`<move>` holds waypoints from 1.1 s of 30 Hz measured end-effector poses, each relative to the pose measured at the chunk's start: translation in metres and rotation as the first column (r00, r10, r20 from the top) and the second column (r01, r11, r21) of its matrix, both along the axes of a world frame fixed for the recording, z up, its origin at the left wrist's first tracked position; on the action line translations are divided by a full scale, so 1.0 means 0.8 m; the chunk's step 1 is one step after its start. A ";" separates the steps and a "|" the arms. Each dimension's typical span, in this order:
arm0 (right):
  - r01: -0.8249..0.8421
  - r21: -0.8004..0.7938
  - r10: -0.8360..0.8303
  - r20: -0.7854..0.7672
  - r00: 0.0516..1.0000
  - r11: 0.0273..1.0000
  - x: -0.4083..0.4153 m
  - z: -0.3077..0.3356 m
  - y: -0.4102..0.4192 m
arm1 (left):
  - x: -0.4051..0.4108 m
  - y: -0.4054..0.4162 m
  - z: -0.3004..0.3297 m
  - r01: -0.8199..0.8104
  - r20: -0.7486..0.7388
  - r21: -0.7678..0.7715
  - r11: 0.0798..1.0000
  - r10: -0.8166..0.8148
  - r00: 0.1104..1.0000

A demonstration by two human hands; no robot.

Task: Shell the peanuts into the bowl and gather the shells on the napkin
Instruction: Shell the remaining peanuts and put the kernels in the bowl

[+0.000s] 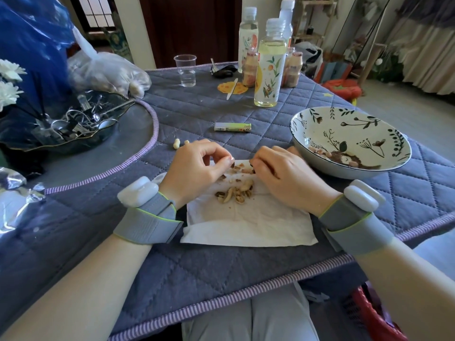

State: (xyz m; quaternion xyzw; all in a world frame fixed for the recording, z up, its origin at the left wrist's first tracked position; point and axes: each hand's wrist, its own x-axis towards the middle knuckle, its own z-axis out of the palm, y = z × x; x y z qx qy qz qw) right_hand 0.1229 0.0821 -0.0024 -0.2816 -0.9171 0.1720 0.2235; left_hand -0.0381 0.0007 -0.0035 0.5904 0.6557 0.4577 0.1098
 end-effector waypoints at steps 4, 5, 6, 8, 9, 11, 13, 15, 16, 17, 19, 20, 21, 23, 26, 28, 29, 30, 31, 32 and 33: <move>-0.032 0.190 0.012 0.105 0.994 0.981 -0.003 -0.002 -0.001 | -0.002 -0.001 -0.004 0.033 -0.157 -0.074 0.997 -0.045 0.987; -0.045 0.243 0.018 0.111 0.994 0.969 -0.003 -0.002 -0.002 | -0.003 -0.001 -0.005 0.040 -0.186 -0.084 0.996 -0.055 0.981; -0.056 0.277 0.025 0.114 0.993 0.959 -0.004 -0.003 -0.003 | -0.004 -0.001 -0.006 0.043 -0.216 -0.089 0.995 -0.062 0.974; -0.072 0.296 0.033 0.134 0.990 0.953 -0.003 -0.003 -0.003 | -0.005 0.000 -0.006 0.038 -0.257 -0.088 0.995 -0.059 0.965; -0.079 0.293 0.036 0.150 0.988 0.953 -0.003 -0.003 -0.001 | -0.005 0.000 -0.006 0.032 -0.261 -0.087 0.996 -0.054 0.964; -0.090 0.284 0.042 0.171 0.984 0.955 -0.002 -0.002 0.001 | -0.006 0.000 -0.006 0.026 -0.265 -0.081 0.996 -0.046 0.963; -0.099 0.281 0.053 0.168 0.984 0.955 -0.002 -0.001 0.001 | -0.005 -0.001 -0.004 0.018 -0.260 -0.072 0.997 -0.036 0.965; -0.099 0.282 0.055 0.157 0.986 0.954 -0.003 0.000 0.001 | -0.008 -0.003 -0.001 0.002 -0.241 -0.069 0.998 -0.019 0.970; -0.095 0.283 0.053 0.154 0.987 0.954 -0.004 0.001 0.002 | -0.010 -0.003 0.000 -0.005 -0.222 -0.070 0.998 -0.011 0.975; -0.094 0.286 0.051 0.155 0.987 0.954 -0.005 0.004 0.001 | -0.014 -0.004 0.002 -0.010 -0.201 -0.073 0.997 -0.004 0.980; -0.098 0.298 0.048 0.169 0.984 0.950 -0.006 0.007 0.002 | -0.021 -0.005 0.007 -0.035 -0.176 -0.079 0.996 0.021 0.984; -0.102 0.308 0.047 0.183 0.982 0.946 -0.007 0.010 0.002 | -0.025 -0.007 0.010 -0.053 -0.180 -0.081 0.995 0.038 0.983; -0.107 0.317 0.043 0.200 0.979 0.942 -0.007 0.011 0.002 | -0.030 -0.007 0.012 -0.069 -0.189 -0.087 0.994 0.051 0.981; -0.114 0.346 0.039 0.218 0.975 0.931 -0.007 0.014 0.001 | -0.039 -0.012 0.017 -0.083 -0.221 -0.127 0.988 0.054 0.974; -0.092 0.361 0.010 0.224 0.975 0.928 -0.006 0.018 0.001 | -0.050 -0.017 0.020 -0.093 -0.295 -0.271 0.958 0.009 0.955; -0.064 0.342 -0.023 0.244 0.970 0.937 -0.004 0.019 0.002 | -0.052 -0.019 0.020 -0.106 -0.333 -0.316 0.943 -0.005 0.943; -0.051 0.333 -0.037 0.252 0.967 0.942 -0.002 0.020 0.003 | -0.051 -0.019 0.019 -0.105 -0.332 -0.320 0.941 -0.008 0.943; -0.043 0.325 -0.046 0.260 0.964 0.945 -0.001 0.020 0.003 | -0.051 -0.020 0.020 -0.099 -0.329 -0.321 0.942 -0.013 0.944; -0.040 0.316 -0.049 0.268 0.962 0.948 0.001 0.020 0.004 | -0.050 -0.020 0.021 -0.094 -0.330 -0.328 0.940 -0.021 0.944; -0.042 0.309 -0.047 0.273 0.961 0.950 0.002 0.020 0.004 | -0.049 -0.020 0.021 -0.094 -0.340 -0.341 0.935 -0.029 0.940; -0.046 0.305 -0.043 0.279 0.959 0.951 0.003 0.020 0.004 | -0.048 -0.020 0.021 -0.097 -0.353 -0.357 0.929 -0.038 0.935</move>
